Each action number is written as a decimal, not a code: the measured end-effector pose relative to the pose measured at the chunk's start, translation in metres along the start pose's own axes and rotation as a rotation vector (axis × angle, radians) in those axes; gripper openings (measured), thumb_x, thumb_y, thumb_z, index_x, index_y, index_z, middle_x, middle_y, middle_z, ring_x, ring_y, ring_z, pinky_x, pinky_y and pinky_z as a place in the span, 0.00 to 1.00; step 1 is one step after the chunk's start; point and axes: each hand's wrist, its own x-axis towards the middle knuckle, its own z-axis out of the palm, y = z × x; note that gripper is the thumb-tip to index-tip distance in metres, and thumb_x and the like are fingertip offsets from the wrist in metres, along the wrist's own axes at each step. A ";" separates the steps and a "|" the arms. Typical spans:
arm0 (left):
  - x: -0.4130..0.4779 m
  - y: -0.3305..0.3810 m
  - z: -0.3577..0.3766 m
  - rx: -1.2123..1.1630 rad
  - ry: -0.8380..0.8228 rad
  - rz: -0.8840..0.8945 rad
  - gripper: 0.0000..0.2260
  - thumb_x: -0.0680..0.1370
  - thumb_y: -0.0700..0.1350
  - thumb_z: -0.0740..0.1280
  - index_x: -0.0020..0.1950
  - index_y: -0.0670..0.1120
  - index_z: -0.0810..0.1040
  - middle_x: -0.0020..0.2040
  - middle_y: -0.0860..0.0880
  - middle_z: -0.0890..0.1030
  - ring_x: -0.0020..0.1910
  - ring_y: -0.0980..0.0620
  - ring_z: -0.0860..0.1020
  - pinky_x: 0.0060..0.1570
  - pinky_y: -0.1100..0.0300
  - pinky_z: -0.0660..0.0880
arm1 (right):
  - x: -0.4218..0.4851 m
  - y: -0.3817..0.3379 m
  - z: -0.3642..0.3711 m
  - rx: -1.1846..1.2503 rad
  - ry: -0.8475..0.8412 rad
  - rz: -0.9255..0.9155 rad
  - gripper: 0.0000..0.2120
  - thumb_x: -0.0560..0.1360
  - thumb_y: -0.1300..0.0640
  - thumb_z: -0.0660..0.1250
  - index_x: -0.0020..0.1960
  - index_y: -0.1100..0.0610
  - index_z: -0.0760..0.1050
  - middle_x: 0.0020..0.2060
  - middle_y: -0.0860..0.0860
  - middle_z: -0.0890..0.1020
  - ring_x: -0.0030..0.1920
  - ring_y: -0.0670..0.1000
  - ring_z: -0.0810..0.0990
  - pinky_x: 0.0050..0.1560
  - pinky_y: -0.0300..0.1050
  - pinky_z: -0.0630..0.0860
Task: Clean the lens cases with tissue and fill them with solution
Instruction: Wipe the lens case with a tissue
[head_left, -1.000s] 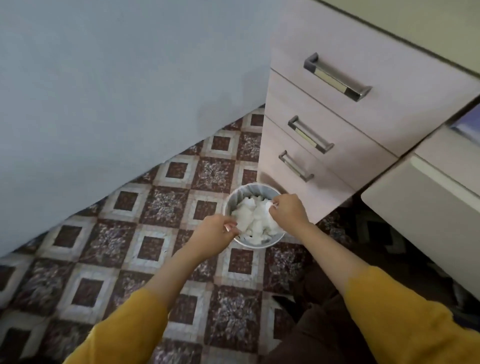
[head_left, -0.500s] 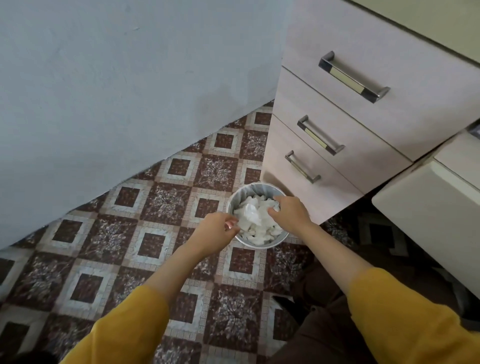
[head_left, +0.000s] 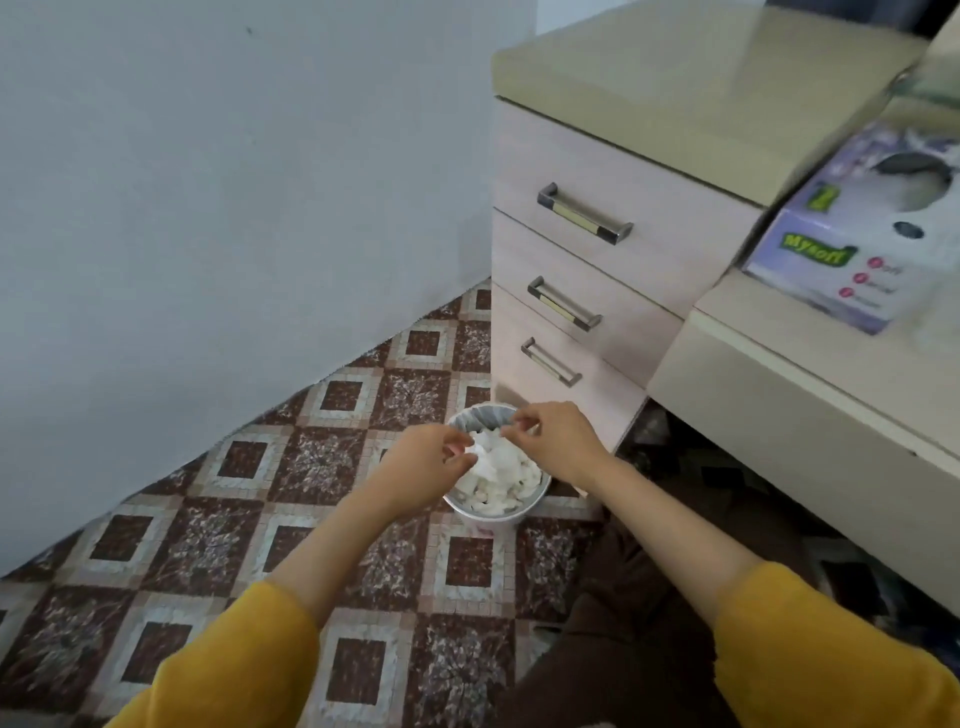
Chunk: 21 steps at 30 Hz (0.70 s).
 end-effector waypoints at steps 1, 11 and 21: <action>-0.003 0.009 -0.002 0.001 0.008 0.024 0.13 0.77 0.48 0.64 0.59 0.45 0.78 0.54 0.49 0.81 0.49 0.55 0.77 0.50 0.63 0.72 | -0.008 -0.004 -0.009 0.000 0.021 -0.017 0.16 0.75 0.47 0.65 0.52 0.58 0.80 0.47 0.52 0.82 0.46 0.50 0.78 0.44 0.43 0.72; -0.003 0.133 -0.031 0.065 0.102 0.377 0.13 0.76 0.48 0.66 0.59 0.47 0.78 0.53 0.51 0.80 0.48 0.57 0.76 0.51 0.65 0.70 | -0.094 -0.007 -0.148 -0.068 0.315 -0.071 0.19 0.75 0.46 0.63 0.62 0.54 0.75 0.55 0.50 0.80 0.57 0.49 0.76 0.58 0.43 0.70; 0.024 0.255 -0.007 0.087 0.022 0.638 0.12 0.77 0.49 0.65 0.58 0.48 0.78 0.54 0.51 0.80 0.50 0.57 0.76 0.48 0.67 0.66 | -0.175 0.071 -0.248 -0.233 0.550 0.206 0.20 0.76 0.45 0.62 0.63 0.54 0.74 0.56 0.50 0.80 0.57 0.51 0.76 0.57 0.45 0.71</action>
